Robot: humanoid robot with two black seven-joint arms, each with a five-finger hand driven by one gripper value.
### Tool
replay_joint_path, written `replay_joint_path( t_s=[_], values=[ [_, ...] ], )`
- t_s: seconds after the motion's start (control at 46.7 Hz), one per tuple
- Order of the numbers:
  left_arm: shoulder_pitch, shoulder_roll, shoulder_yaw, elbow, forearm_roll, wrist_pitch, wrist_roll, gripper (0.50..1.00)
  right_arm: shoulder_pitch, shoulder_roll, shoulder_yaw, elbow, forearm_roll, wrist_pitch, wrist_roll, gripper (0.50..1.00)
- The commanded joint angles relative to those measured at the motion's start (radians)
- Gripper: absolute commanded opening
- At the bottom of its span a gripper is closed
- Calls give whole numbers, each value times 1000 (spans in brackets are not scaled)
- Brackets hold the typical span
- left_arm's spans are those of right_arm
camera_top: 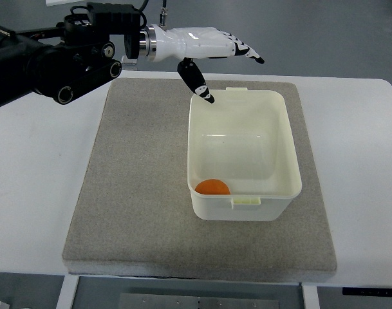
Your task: Put orange in box with left hand
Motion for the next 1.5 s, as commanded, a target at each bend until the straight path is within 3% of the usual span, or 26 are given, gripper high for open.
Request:
replay_joint_path(
  t_s=[0.0, 0.3, 0.514, 0.75, 0.857, 1.071, 1.286, 1.479],
  values=[
    [6, 1, -2, 73, -2, 0, 0, 943, 0, 0, 0, -1, 0, 0, 0, 932],
    [35, -13, 1, 217, -5, 16, 0, 939, 0, 0, 0, -1, 0, 0, 0, 932],
    [75, -21, 1, 317, -47, 77, 0, 930, 1, 0, 0, -1, 0, 0, 0, 932],
    [104, -33, 15, 438, -307, 82, 0, 928, 0, 0, 0, 1, 1, 0, 0, 932],
    [130, -33, 15, 452, -366, 80, 0, 932, 1, 0, 0, -1, 0, 0, 0, 932],
    [164, -35, 1, 441, -424, 118, 0, 988, 0, 0, 0, 1, 1, 0, 0, 932],
    [227, -41, 6, 441, -544, 247, 0, 990, 0, 0, 0, -1, 0, 0, 0, 932],
    [259, -41, 0, 443, -551, 260, 0, 990, 0, 0, 0, -1, 0, 0, 0, 932]
  ],
)
